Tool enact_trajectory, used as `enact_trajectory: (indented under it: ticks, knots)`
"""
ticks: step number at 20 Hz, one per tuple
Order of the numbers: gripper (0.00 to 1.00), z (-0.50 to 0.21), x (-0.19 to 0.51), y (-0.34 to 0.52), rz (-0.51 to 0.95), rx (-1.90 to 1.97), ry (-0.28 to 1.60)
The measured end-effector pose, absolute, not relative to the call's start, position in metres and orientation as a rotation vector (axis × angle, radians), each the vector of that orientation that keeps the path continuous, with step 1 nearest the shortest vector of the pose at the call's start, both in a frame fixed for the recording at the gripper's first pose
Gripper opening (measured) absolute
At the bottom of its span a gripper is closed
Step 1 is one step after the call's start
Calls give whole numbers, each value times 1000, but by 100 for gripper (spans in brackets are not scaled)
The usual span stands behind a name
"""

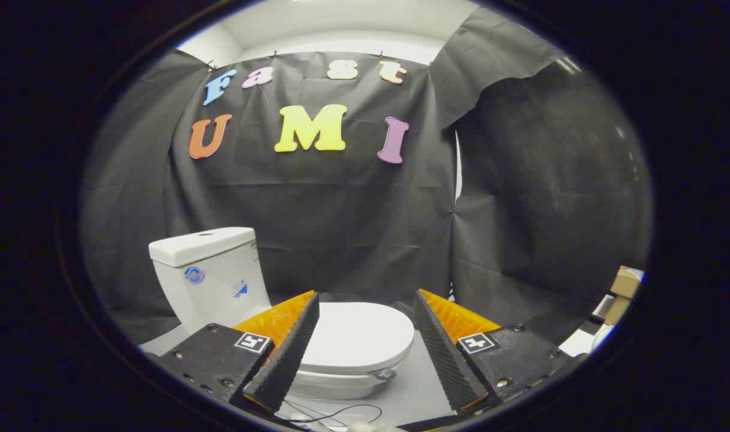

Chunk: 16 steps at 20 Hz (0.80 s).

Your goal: Open the toilet lid.

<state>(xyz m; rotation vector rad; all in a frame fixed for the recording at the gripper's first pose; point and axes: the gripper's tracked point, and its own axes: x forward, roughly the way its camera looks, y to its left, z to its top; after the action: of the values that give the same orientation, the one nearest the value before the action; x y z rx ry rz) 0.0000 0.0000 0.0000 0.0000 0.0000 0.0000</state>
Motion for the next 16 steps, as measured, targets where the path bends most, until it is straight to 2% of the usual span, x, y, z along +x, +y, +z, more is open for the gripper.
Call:
enact_trajectory:
  ticks: [16]
  knots:
    - [99, 7, -1, -4, -9, 21, -24]
